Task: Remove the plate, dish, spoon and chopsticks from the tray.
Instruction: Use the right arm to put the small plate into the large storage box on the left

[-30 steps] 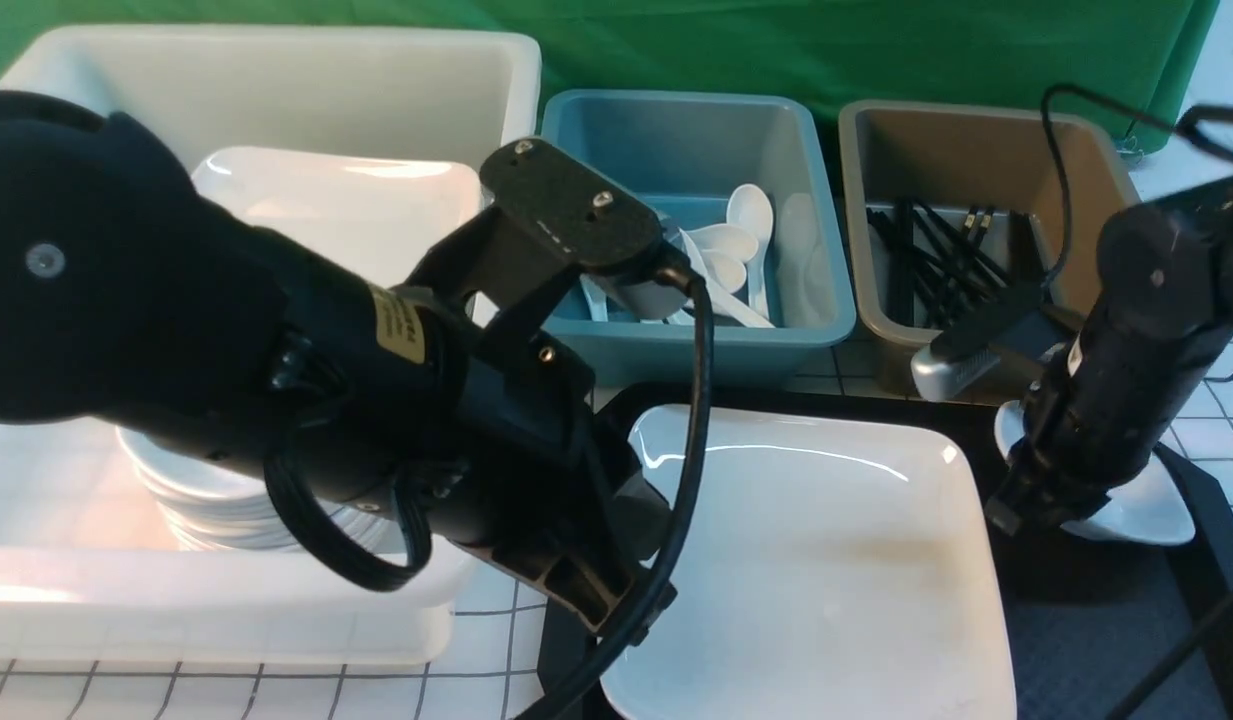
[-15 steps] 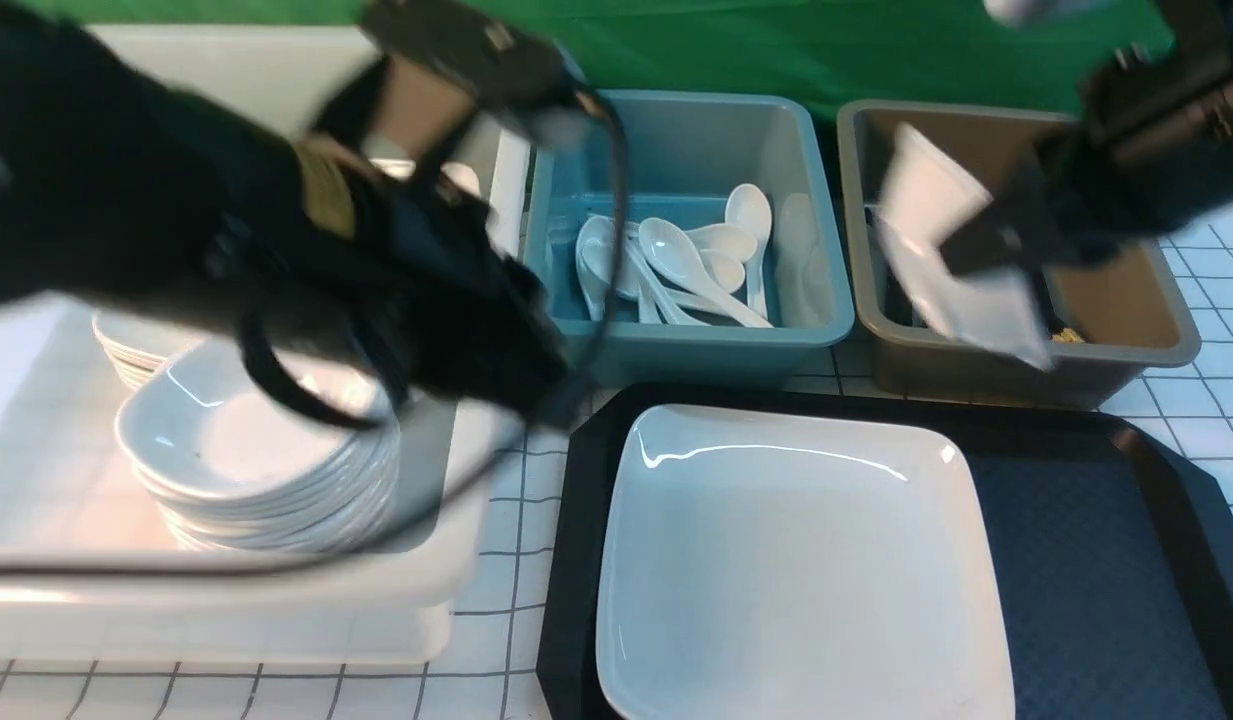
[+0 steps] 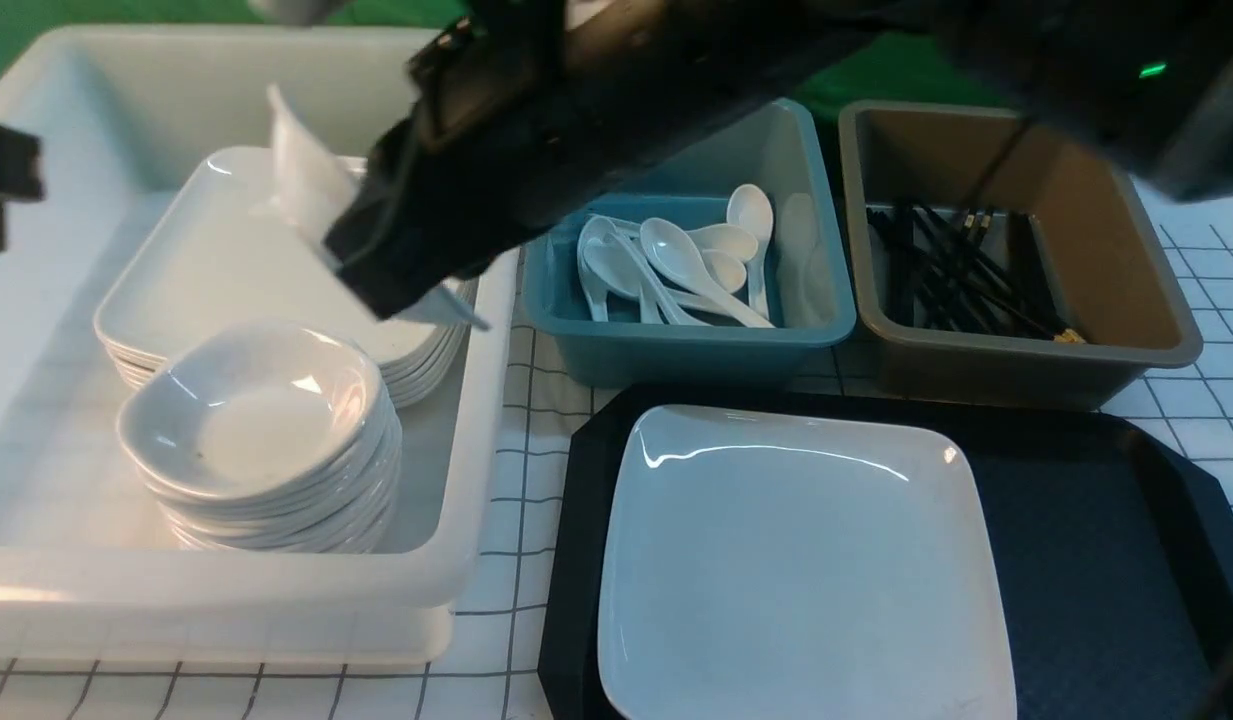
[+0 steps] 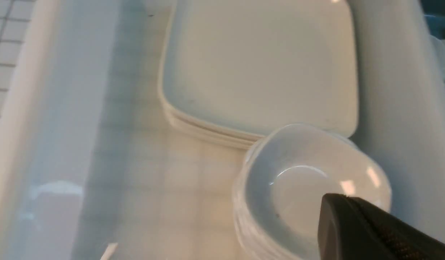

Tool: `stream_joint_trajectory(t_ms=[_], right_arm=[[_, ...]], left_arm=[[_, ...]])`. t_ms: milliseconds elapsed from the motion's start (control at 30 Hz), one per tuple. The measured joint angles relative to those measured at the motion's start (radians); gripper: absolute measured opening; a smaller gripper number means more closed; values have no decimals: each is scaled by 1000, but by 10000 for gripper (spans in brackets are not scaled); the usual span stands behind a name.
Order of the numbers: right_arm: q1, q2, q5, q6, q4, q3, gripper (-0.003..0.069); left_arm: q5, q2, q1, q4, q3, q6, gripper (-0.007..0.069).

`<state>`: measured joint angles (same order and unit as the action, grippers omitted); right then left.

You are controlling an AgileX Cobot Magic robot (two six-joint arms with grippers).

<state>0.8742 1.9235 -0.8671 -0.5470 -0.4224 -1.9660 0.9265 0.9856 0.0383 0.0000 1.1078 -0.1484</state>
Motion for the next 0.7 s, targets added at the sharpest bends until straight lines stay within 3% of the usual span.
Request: stream_joint_trajectory(t_ms=[167, 433, 500, 700], right_arm=[[49, 149, 69, -7, 37, -89, 41], [84, 235, 147, -14, 88, -105, 64], [93, 238, 148, -18, 91, -105, 108], [104, 238, 92, 1, 93, -115, 342]], left_arm=[[15, -62, 83, -36, -64, 11, -2], [39, -86, 89, -103, -75, 45, -2], [40, -86, 89, -119, -76, 55, -2], [44, -86, 89, -183, -76, 108, -2]])
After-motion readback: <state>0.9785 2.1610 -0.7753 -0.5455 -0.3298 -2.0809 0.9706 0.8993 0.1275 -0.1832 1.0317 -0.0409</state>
